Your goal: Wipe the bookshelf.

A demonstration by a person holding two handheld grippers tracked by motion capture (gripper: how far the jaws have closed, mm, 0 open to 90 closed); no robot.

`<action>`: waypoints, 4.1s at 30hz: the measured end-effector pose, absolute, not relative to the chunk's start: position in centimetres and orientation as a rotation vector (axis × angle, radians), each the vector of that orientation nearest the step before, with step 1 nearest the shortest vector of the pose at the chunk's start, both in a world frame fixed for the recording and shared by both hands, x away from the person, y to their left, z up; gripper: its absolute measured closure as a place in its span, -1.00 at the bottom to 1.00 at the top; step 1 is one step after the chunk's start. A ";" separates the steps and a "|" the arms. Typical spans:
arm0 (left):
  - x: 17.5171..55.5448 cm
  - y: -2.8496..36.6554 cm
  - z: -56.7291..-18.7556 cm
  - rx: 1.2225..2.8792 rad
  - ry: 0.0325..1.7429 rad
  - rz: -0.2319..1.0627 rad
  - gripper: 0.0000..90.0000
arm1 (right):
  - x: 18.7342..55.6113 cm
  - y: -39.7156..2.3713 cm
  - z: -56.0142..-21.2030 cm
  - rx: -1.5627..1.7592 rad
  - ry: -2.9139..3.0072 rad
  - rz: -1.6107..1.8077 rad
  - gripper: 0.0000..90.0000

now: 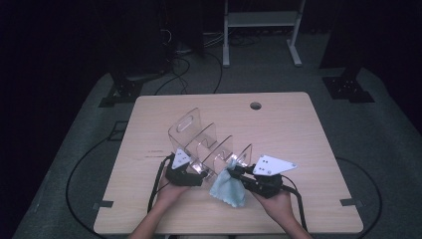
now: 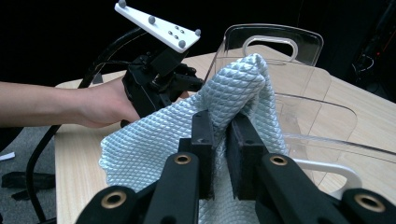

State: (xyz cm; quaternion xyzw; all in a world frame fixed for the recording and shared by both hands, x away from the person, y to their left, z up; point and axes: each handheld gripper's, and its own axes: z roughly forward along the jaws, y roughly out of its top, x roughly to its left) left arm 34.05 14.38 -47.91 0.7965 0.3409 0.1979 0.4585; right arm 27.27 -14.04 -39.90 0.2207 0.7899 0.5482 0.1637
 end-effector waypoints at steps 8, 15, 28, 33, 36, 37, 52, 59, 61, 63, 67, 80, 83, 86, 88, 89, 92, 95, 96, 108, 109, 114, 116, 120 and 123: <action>34.1 14.3 -47.9 1.953 0.840 0.484 -0.85 | 28.5 -15.1 -39.9 0.700 2.225 1.578 0.81; 34.0 14.7 -47.7 1.938 0.808 0.456 -0.85 | 29.0 -15.6 -39.8 0.732 2.208 1.557 0.81; 33.7 13.7 -47.8 1.959 0.782 0.472 -0.83 | 29.0 -17.2 -40.9 0.819 2.222 1.567 0.81; 33.9 14.0 -47.7 1.934 0.782 0.469 -0.73 | 28.2 -16.8 -42.1 0.818 2.269 1.536 0.81; 34.1 13.8 -47.7 1.932 0.785 0.463 -0.74 | 28.4 -16.9 -42.7 0.843 2.275 1.541 0.81; 34.2 13.8 -47.7 1.927 0.786 0.463 -0.74 | 28.4 -16.9 -42.8 0.849 2.277 1.538 0.81; 33.1 12.2 -47.5 1.931 0.726 0.408 -0.71 | 28.0 -19.3 -43.3 0.919 2.246 1.540 0.81; 32.2 9.9 -47.4 1.956 0.662 0.377 -0.72 | 27.6 -22.5 -43.3 0.988 2.192 1.510 0.81; 31.9 9.3 -47.4 1.963 0.639 0.370 -0.72 | 27.5 -23.5 -43.3 1.010 2.172 1.501 0.81; 31.7 8.7 -47.4 1.969 0.613 0.366 -0.72 | 27.5 -24.3 -43.4 1.036 2.149 1.496 0.81; 31.4 8.4 -47.4 1.969 0.589 0.356 -0.72 | 27.7 -25.4 -43.5 1.068 2.116 1.501 0.81; 29.9 12.6 -46.5 1.981 0.596 0.333 -0.69 | 27.4 -25.4 -43.4 1.066 2.106 1.510 0.81; 29.8 14.0 -46.2 1.968 0.609 0.347 -0.69 | 27.2 -25.3 -43.2 1.059 2.104 1.514 0.81; 30.0 15.4 -45.9 1.945 0.620 0.355 -0.69 | 27.0 -25.2 -42.9 1.049 2.094 1.515 0.81; 30.3 16.0 -45.7 1.935 0.620 0.367 -0.69 | 27.0 -25.1 -42.8 1.045 2.096 1.510 0.81; 30.5 16.2 -45.5 1.926 0.621 0.376 -0.69 | 26.9 -25.1 -42.7 1.041 2.094 1.512 0.81; 31.5 16.8 -45.0 1.910 0.630 0.387 -0.77 | 26.8 -24.9 -42.6 1.037 2.092 1.512 0.81; 32.8 17.0 -44.8 1.904 0.624 0.385 -0.80 | 26.6 -24.6 -42.5 1.030 2.092 1.503 0.81; 33.1 17.0 -44.7 1.895 0.627 0.379 -0.81 | 26.6 -24.6 -42.4 1.032 2.092 1.504 0.81; 36.4 16.2 -44.1 1.832 0.521 0.375 -0.80 | 26.7 -24.6 -42.4 1.037 2.091 1.515 0.81; 36.6 16.1 -44.1 1.829 0.532 0.366 -0.80 | 26.7 -24.6 -42.4 1.036 2.091 1.516 0.81; 37.1 15.2 -44.5 1.830 0.539 0.359 -0.80 | 26.9 -24.7 -42.4 1.041 2.085 1.520 0.81; 37.1 14.9 -44.5 1.813 0.522 0.344 -0.72 | 27.0 -24.7 -42.5 1.041 2.086 1.521 0.81; 37.1 14.7 -44.4 1.827 0.527 0.341 -0.72 | 27.1 -24.8 -42.5 1.043 2.082 1.516 0.81; 36.9 15.0 -44.4 1.830 0.525 0.337 -0.65 | 27.3 -24.9 -42.4 1.048 2.077 1.508 0.81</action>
